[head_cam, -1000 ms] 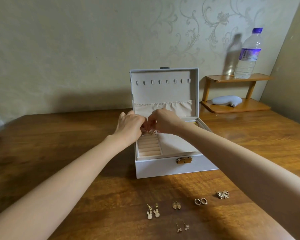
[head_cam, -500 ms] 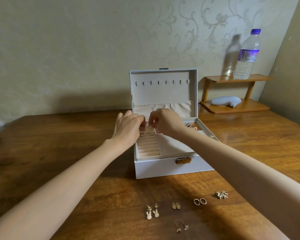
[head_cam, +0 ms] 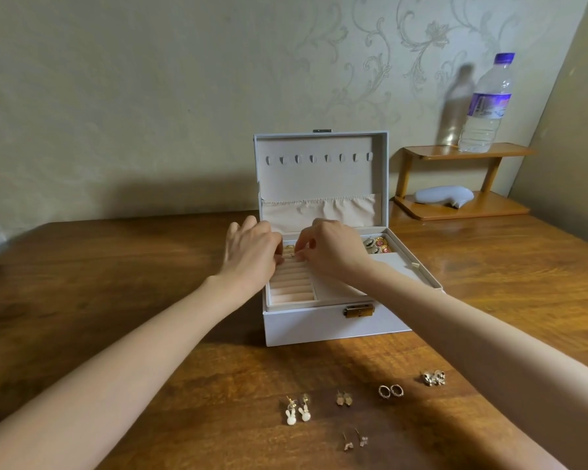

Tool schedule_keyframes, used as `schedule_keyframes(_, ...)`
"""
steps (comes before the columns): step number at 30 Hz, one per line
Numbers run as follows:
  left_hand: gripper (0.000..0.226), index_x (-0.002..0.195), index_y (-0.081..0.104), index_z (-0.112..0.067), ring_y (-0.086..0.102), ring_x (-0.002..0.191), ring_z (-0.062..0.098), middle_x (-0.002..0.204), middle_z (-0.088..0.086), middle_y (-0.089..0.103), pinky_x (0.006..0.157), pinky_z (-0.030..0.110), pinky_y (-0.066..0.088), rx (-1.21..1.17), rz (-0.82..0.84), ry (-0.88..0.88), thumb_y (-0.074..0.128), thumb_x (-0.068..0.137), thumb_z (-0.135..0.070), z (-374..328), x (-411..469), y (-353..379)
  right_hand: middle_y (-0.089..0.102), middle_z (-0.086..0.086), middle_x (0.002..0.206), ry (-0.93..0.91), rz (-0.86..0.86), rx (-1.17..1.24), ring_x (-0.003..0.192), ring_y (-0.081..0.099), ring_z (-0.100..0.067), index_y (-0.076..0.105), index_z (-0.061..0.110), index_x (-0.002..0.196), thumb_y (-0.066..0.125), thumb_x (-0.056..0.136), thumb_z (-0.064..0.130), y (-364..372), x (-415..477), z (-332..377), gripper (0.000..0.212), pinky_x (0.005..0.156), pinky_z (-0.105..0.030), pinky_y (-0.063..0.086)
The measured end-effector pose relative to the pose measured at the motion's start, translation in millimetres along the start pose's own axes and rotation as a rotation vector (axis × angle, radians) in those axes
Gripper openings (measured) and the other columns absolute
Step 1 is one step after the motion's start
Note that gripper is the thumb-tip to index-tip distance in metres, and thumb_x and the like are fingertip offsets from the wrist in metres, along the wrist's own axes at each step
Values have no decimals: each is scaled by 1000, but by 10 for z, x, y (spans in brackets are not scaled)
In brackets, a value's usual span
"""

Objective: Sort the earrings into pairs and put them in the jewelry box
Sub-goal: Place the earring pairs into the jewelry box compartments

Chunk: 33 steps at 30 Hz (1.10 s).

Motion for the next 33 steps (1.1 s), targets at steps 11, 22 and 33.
schedule_keyframes(11,18,101,65,-16,43,101,20,103,2,57,86,33,34,-69,20,39,55,89,-8,2,20,-5,61,0,95,-30,17,10,88,60,-20,72,24,92,61,85,18,-2,10,-22,14,69,-29,44)
schedule_keyframes(22,32,111,66,-18,40,96,18,101,-1,55,78,29,27,-84,34,92,46,91,-3,44,-32,33,60,1,100,-81,45,-10,89,60,-23,71,30,105,49,88,13,-18,-90,-30,32,74,-33,49)
schedule_keyframes(33,31,118,62,-19,44,105,18,115,-2,59,87,33,34,-162,-54,106,47,93,-9,160,-117,-47,60,1,98,-30,-8,99,87,58,-17,68,31,111,56,90,15,-124,-114,-69,28,69,-25,41)
Point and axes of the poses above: each hand's wrist, its own x-axis towards the middle knuckle, its own y-axis out of the palm, z = x × y, the point moved 1 cm from there along x, towards the middle knuckle
